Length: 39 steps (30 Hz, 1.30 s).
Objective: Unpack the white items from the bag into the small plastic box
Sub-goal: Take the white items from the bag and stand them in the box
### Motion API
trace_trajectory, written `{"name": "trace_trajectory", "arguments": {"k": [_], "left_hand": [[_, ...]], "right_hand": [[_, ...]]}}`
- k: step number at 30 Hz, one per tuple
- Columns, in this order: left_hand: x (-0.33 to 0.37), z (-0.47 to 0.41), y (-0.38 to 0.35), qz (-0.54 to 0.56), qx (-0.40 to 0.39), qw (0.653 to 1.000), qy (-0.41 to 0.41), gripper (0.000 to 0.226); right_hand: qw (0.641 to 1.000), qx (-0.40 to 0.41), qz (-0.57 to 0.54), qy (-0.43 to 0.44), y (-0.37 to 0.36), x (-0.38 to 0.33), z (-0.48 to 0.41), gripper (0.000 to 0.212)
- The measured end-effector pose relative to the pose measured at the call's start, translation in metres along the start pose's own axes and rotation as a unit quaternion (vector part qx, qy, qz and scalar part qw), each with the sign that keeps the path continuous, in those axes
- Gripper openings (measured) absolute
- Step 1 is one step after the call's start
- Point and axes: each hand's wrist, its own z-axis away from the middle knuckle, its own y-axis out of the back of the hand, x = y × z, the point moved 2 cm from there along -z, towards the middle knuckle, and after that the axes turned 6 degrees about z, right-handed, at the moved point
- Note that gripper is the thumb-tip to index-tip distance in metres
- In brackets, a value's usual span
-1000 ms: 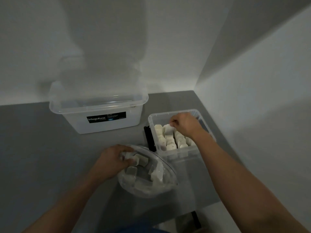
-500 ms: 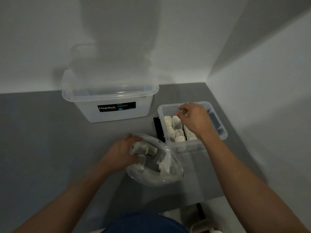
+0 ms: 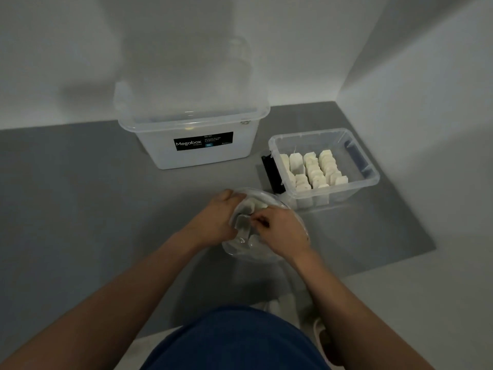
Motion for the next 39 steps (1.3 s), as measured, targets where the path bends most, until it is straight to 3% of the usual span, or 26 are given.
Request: {"name": "trace_trajectory", "arguments": {"k": [5, 12, 18, 22, 27, 31, 35, 37, 39], "left_hand": [[-0.020, 0.002, -0.016, 0.007, -0.039, 0.998, 0.048, 0.101], [-0.015, 0.010, -0.005, 0.067, -0.037, 0.996, 0.042, 0.106], [-0.012, 0.010, 0.007, 0.086, -0.037, 0.995, 0.036, 0.074], [-0.013, 0.009, 0.011, 0.107, -0.021, 0.991, 0.078, 0.068], [-0.016, 0.004, 0.009, 0.159, -0.020, 0.983, 0.086, 0.061], [-0.011, 0.001, 0.011, 0.185, -0.013, 0.979, 0.085, 0.028], [-0.009, 0.000, 0.016, 0.181, 0.014, 0.980, 0.078, 0.020], [-0.006, 0.000, 0.018, 0.138, -0.001, 0.989, 0.062, 0.018], [-0.002, 0.000, 0.019, 0.100, -0.015, 0.994, 0.046, 0.018]], "right_hand": [[0.992, -0.095, 0.079, 0.002, -0.029, -0.006, -0.007, 0.014], [0.984, -0.097, 0.146, 0.021, -0.041, -0.016, -0.006, 0.014], [0.997, -0.006, 0.082, 0.015, -0.018, -0.011, 0.003, 0.016], [0.999, 0.010, -0.034, -0.036, 0.006, -0.006, 0.012, 0.008], [0.965, 0.005, -0.230, -0.122, 0.023, 0.001, 0.016, 0.008], [0.945, 0.011, -0.293, -0.144, 0.030, 0.000, 0.014, 0.005], [0.966, 0.007, -0.217, -0.138, 0.031, 0.005, 0.014, 0.009], [0.985, 0.010, -0.141, -0.095, 0.034, 0.001, 0.016, 0.027], [0.997, 0.008, -0.068, -0.026, 0.034, -0.007, 0.014, 0.032]]}}
